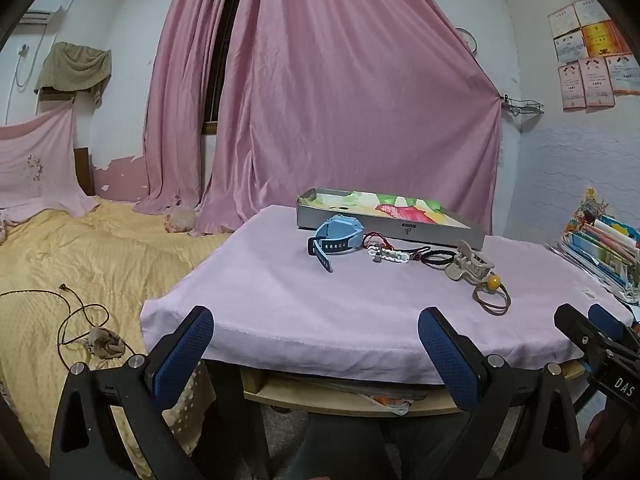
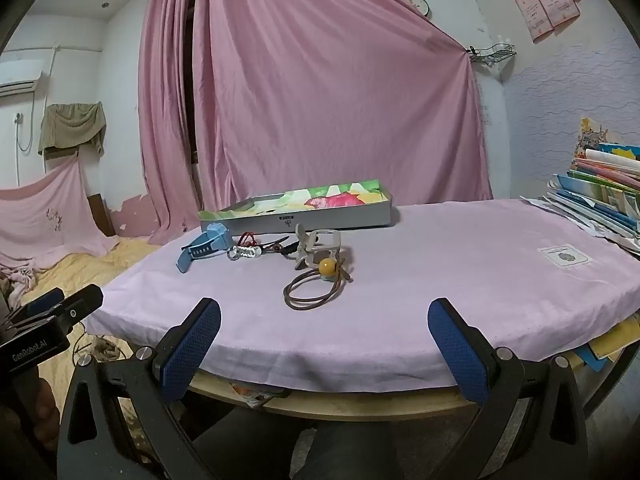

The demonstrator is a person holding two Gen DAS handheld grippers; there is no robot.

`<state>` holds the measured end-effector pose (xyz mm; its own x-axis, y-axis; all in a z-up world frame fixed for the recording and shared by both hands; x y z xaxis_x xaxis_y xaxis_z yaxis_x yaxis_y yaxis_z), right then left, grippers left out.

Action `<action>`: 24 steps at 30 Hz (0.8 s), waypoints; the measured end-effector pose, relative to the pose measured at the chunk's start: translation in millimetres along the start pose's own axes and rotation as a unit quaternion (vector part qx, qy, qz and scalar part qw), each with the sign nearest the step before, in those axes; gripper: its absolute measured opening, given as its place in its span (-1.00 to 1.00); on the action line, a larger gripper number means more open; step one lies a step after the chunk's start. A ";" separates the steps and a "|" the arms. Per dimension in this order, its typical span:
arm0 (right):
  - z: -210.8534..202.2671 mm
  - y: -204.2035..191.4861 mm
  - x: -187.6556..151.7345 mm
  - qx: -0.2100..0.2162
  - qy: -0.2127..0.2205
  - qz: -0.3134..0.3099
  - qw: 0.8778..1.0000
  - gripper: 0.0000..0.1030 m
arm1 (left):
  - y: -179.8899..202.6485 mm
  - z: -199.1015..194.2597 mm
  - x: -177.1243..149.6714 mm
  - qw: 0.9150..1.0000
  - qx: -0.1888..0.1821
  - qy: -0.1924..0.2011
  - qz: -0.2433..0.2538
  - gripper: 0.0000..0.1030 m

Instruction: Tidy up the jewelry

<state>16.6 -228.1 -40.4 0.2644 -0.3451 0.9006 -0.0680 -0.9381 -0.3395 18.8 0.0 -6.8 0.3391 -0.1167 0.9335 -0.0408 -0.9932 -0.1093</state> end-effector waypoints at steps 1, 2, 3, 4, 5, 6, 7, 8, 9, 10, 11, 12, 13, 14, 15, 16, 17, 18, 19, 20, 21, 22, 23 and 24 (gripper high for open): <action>0.2 0.0 0.0 0.000 -0.001 0.000 1.000 0.98 | -0.1 0.0 0.0 1.000 0.000 0.000 0.000 1.00; 0.3 -0.1 -0.1 0.000 -0.001 0.000 1.000 0.98 | -0.2 0.1 0.0 1.000 -0.001 0.000 0.001 1.00; 0.4 -0.2 -0.1 0.000 -0.002 -0.001 1.000 0.98 | -0.4 0.2 0.0 1.000 -0.001 0.000 0.001 1.00; 0.3 -0.3 0.0 0.001 -0.002 -0.001 1.000 0.98 | -0.2 0.0 0.0 1.000 0.000 0.000 0.001 0.99; -0.4 0.1 0.2 0.000 0.000 0.000 1.000 0.98 | -0.1 0.0 0.1 1.000 0.000 0.000 0.002 0.99; -0.5 0.0 0.4 0.000 0.000 -0.001 1.000 0.98 | -0.3 0.1 0.1 1.000 0.000 0.000 0.001 0.99; -0.6 0.0 0.5 0.000 0.001 -0.001 1.000 0.98 | 0.0 0.1 0.1 1.000 0.000 0.000 0.002 0.99; -0.7 0.0 0.7 0.000 0.001 -0.001 1.000 0.98 | -0.1 0.1 0.1 1.000 0.000 0.000 0.002 0.99; -0.7 0.0 0.8 0.000 0.000 -0.001 1.000 0.98 | 0.0 0.2 0.1 1.000 0.000 0.000 0.002 0.99; -0.9 0.0 0.9 0.000 0.001 0.000 1.000 0.98 | 0.0 0.2 0.1 1.000 0.000 0.000 0.002 0.99; -0.9 -0.1 1.1 0.000 0.001 0.000 1.000 0.98 | 0.0 0.1 0.0 1.000 0.000 0.000 0.002 1.00; -1.0 -0.2 1.3 0.000 0.000 0.000 1.000 0.98 | 0.0 0.0 0.1 1.000 0.000 0.000 0.002 0.99; -1.2 -0.1 1.4 0.000 0.001 -0.001 1.000 0.98 | 0.0 0.0 0.2 1.000 -0.001 0.000 0.002 0.99; -1.6 -0.3 1.6 0.000 0.001 -0.001 1.000 0.98 | -0.2 -0.1 0.4 1.000 -0.001 0.000 0.002 0.99; -1.3 -0.2 1.5 0.000 0.001 -0.001 1.000 0.98 | -0.2 0.0 0.4 1.000 -0.001 0.000 0.002 1.00; -1.2 -0.2 1.4 0.000 0.001 -0.001 1.000 0.98 | -0.3 0.1 0.5 1.000 -0.001 0.000 0.002 1.00; -1.0 -0.1 1.4 0.000 0.001 -0.001 1.000 0.98 | -0.2 0.0 0.5 1.000 -0.001 -0.001 0.002 1.00; -1.0 -0.1 1.3 0.000 0.001 -0.001 1.000 0.98 | -0.1 -0.2 0.6 1.000 0.000 0.000 0.002 0.99; -1.0 -0.1 1.2 0.000 0.001 -0.001 1.000 0.98 | 0.4 -0.2 1.1 1.000 0.000 0.000 0.002 0.99; -0.8 -0.2 1.2 0.000 0.001 -0.001 1.000 0.98 | 2.8 0.1 3.8 1.000 0.000 0.000 0.002 0.99; -0.8 -0.2 1.1 0.000 0.001 -0.001 1.000 0.98 | 2.3 0.4 3.7 1.000 0.000 0.000 0.002 1.00; -0.9 -0.3 1.0 0.000 0.001 -0.001 1.000 0.98 | 2.0 0.5 3.0 1.000 0.000 0.000 0.003 1.00; -0.8 -0.2 1.0 0.000 0.001 -0.001 1.000 0.98 | 2.0 0.5 3.2 1.000 0.000 0.000 0.002 0.99; -0.8 -0.3 0.9 0.000 0.001 -0.001 1.000 0.98 | 2.1 0.4 3.5 1.000 0.000 0.000 0.002 0.99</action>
<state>16.1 -228.2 -39.3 0.2617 -0.3438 0.9018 -0.0674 -0.9386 -0.3383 20.3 -2.5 -3.9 0.3384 -0.1212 0.9332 -0.0425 -0.9926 -0.1135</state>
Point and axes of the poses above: each gripper's, at about its wrist camera, not at the fingertips, and z roughly the way its jaws point, y to its right, x to its top, the point moved 2 cm from there along z, roughly the way its jaws point, and after that the axes turned 13 degrees about z, right-handed, at the moved point
